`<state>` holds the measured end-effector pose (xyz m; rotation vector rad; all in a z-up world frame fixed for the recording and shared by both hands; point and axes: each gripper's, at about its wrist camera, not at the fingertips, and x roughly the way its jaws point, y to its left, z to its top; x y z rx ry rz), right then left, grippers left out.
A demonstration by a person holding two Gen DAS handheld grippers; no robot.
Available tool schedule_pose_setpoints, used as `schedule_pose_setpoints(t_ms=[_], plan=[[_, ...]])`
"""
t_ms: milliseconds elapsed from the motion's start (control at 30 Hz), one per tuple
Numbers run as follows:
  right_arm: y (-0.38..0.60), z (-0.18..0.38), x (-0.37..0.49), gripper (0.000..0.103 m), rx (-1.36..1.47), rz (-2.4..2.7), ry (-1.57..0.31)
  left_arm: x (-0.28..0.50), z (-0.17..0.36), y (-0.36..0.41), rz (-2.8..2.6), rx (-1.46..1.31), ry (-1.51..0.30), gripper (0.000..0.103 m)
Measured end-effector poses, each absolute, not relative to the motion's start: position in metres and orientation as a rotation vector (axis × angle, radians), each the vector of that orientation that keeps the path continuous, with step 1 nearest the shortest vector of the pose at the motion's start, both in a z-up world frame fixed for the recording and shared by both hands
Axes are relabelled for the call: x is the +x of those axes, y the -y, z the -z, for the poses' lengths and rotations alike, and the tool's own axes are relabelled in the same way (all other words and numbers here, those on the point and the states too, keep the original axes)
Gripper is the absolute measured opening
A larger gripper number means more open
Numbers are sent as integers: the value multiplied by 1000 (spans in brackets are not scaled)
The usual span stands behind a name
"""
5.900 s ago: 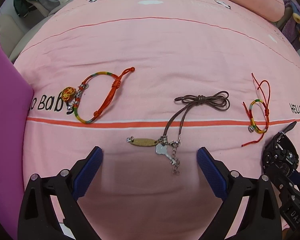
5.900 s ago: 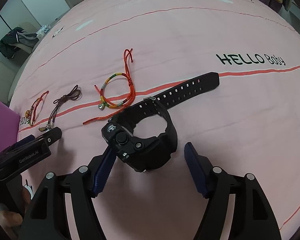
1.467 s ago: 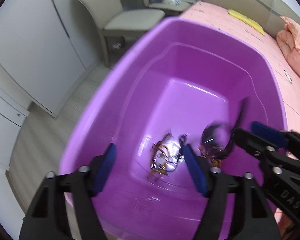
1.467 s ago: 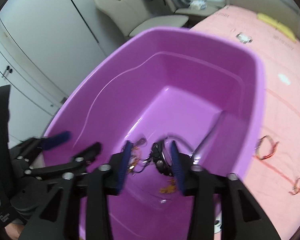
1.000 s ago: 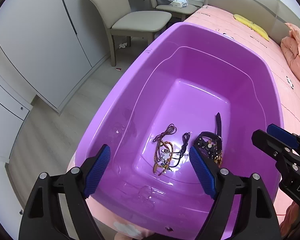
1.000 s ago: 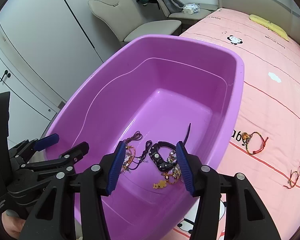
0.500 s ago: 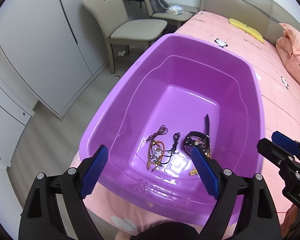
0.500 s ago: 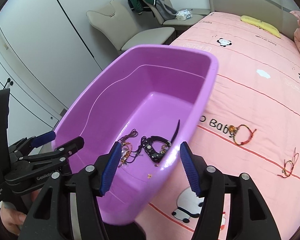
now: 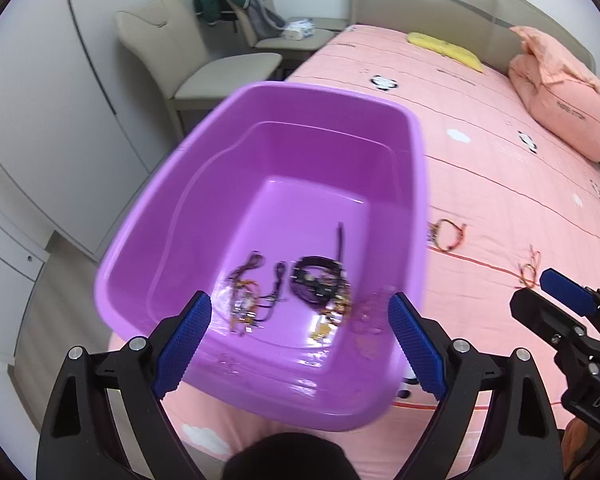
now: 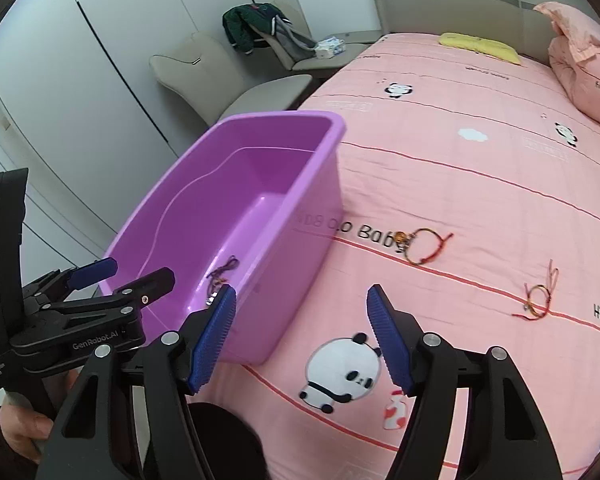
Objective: Organize jewelry
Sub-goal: 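Withdraw both open tools toward the remaining bracelets on the bed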
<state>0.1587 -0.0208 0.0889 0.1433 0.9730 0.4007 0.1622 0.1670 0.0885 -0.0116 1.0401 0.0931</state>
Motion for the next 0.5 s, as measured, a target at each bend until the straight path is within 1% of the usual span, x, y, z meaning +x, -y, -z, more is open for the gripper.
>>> schedule_pose_setpoints(t_ms=[67, 133, 200, 333, 400, 500], plan=[[31, -86, 154, 66, 150, -380, -976, 161, -88, -155, -77, -8, -1041, 89], [44, -82, 148, 70, 168, -359, -985, 158, -87, -144, -57, -7, -1040, 91], [58, -77, 143, 70, 179, -336, -993, 153, -86, -131, -30, 2, -1035, 91], [81, -64, 133, 70, 193, -291, -1012, 142, -84, -102, 34, 23, -1015, 96], [98, -57, 128, 72, 222, -274, -1021, 138, -81, -89, 69, 20, -1015, 96], [121, -48, 120, 72, 248, -232, -1014, 136, -72, -69, 118, 6, -1031, 96]])
